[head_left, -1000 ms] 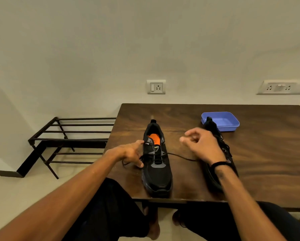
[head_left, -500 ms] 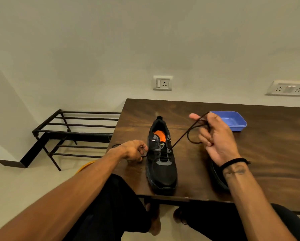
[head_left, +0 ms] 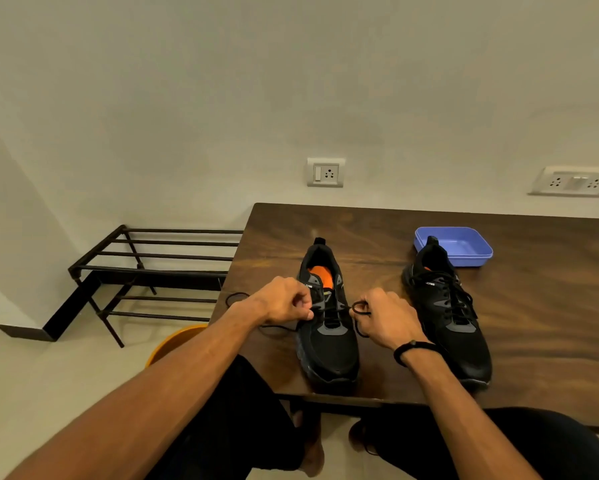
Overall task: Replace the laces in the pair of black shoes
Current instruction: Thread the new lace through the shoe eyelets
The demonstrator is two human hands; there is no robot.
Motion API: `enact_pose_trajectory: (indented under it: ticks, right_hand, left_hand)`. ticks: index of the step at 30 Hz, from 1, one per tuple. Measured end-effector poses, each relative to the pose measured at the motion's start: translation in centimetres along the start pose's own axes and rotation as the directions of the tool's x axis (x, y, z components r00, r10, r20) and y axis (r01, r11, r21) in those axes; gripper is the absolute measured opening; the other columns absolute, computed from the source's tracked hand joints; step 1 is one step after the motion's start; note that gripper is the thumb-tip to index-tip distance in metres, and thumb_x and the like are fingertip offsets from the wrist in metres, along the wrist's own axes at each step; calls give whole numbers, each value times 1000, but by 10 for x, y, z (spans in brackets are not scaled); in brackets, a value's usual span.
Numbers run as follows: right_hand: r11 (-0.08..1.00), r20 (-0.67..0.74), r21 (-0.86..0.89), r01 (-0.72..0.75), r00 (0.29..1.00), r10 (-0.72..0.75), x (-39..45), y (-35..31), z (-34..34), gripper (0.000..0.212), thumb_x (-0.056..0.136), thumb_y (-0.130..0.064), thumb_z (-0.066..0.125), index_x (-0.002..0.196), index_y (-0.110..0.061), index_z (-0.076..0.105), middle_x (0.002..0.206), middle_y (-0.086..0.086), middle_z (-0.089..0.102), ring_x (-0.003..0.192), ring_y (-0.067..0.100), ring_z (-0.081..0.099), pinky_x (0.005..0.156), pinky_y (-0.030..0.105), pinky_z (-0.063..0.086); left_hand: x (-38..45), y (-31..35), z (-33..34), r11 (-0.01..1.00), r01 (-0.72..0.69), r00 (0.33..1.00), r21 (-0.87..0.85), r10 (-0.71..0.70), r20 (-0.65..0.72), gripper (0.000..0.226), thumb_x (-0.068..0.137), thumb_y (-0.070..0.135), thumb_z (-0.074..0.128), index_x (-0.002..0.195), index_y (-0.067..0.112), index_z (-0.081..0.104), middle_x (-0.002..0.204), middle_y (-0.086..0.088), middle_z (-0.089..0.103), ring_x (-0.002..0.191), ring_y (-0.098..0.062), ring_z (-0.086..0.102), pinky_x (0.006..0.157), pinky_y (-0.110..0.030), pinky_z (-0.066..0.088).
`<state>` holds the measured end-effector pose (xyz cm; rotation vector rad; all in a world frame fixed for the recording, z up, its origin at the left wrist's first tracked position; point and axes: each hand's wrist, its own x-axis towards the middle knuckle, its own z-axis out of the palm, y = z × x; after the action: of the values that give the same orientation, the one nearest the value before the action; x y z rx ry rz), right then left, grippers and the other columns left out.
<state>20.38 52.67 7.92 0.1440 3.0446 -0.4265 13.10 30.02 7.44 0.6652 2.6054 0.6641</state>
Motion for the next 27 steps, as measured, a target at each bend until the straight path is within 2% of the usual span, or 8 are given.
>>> enact_pose_trajectory:
  ticks: [5,9,12,14,16,18,21,27]
  right_hand:
    - [994,-19,-103,-44,999,42,-4,13,-14,19,101,-33,51,95,-15,52,110,13,67,105,41,65,77,39,46]
    - [982,3,181,-53,999,53,-2,20,-17,20,91,-41,63,85,-24,56,91,2,66,88,31,65,81,45,57]
    - [944,-47,328,-34,998,52,2,25,-29,30,94,-50,66,113,-27,64,104,1,63,95,21,64,89,44,55]
    - [808,-22,586,-53,996,81,5,20,-37,31,104,-31,53,123,-12,68,103,7,65,86,20,63,80,36,54]
    - [526,118,835,-162,986,117,4,11,-40,36,100,-7,42,117,-9,73,88,6,59,65,12,50,57,26,39]
    - [352,181,915,-200,980,87,2,7,-37,41,96,5,37,111,-3,74,79,7,52,59,10,43,52,25,32]
    - [345,145,928,-139,989,7,-2,5,-32,29,101,8,48,112,-1,74,79,7,62,63,9,52,55,21,43]
    - [259,41,965,-38,999,-3,0,6,-16,15,93,4,70,106,-2,75,91,18,76,82,23,71,78,29,62]
  left_hand:
    - [-9,-5,-16,994,-85,996,64,83,30,11,95,25,70,87,22,64,88,6,66,86,-10,62,83,-29,50]
    - [-12,-1,-14,1000,-10,1000,7,9,23,6,95,26,70,91,22,67,91,4,70,83,-8,65,85,-34,56]
    - [-15,-2,-15,999,24,997,-47,-27,-78,13,95,42,70,100,31,64,98,9,69,93,-7,65,86,-28,55]
    - [-17,2,-17,996,-9,981,-93,-9,-192,22,94,46,69,109,30,65,98,10,68,92,-5,65,84,-24,54]
    - [-18,13,-17,987,-68,970,-145,31,-242,25,95,44,70,115,30,65,94,8,69,90,-7,66,83,-25,55]
    - [-15,23,-15,981,-96,972,-169,56,-227,23,94,41,72,114,31,67,91,6,70,87,-8,67,83,-25,55]
    - [-11,33,-10,983,-82,978,-163,48,-203,13,94,33,74,104,26,73,87,5,75,82,-7,70,86,-31,58]
    - [-8,53,-4,886,-62,992,-460,6,-122,25,85,20,84,110,22,78,90,5,80,86,-5,76,87,-28,61]
